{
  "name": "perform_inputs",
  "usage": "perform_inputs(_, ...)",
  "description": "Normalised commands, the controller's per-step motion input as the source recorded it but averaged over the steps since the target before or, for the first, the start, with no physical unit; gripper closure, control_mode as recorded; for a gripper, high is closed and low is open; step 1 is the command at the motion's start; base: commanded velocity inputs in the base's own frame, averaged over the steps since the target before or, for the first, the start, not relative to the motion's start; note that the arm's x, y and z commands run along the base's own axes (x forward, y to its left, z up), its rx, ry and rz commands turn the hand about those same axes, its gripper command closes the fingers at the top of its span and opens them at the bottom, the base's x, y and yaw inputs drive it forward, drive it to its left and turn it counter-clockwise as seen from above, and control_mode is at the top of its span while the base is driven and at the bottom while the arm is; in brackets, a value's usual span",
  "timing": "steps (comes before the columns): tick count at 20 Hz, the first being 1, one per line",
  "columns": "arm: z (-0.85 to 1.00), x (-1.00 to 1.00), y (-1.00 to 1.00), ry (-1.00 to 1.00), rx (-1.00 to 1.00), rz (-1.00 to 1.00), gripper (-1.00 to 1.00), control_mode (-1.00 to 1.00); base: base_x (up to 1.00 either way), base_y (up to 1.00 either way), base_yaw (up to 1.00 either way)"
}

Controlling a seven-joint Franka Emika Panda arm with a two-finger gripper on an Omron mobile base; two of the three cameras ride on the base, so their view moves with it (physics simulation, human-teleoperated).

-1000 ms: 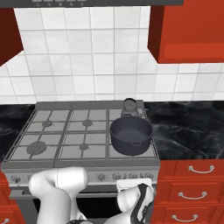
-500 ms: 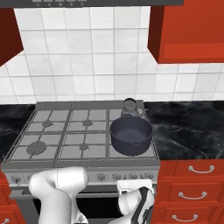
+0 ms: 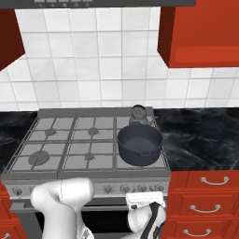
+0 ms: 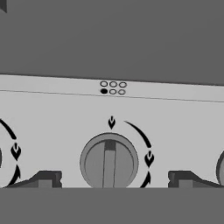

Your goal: Pick the kettle from the cabinet and place it on a stove burner. Then pick the pot from the counter and place it on another stove burner. Finally, turn both burners on.

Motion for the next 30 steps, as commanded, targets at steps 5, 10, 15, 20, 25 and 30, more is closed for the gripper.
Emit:
perform_inputs(5, -0.25, 0.07, -0.16, -0.04, 0.0, 0.0, -1.0, -1.0, 0.0, 0.0, 0.0)
perform_inputs(10, -0.26, 0.04, -0.07, -0.04, 0.0, 0.0, -1.0, -1.0, 0.0, 0.0, 0.0)
perform_inputs(15, -0.29, 0.0, -0.01, -0.04, 0.0, 0.0, -1.0, -1.0, 0.0, 0.0, 0.0)
perform_inputs(20, -0.3, 0.0, 0.0, -0.05, 0.0, 0.0, -1.0, -1.0, 0.0, 0.0, 0.0)
perform_inputs(25, -0.07, 0.09, 0.0, -0.04, 0.01, 0.0, -1.0, -1.0, 0.0, 0.0, 0.0)
perform_inputs(30, 0.0, 0.16, 0.0, -0.06, 0.0, 0.0, -1.0, -1.0, 0.0, 0.0, 0.0)
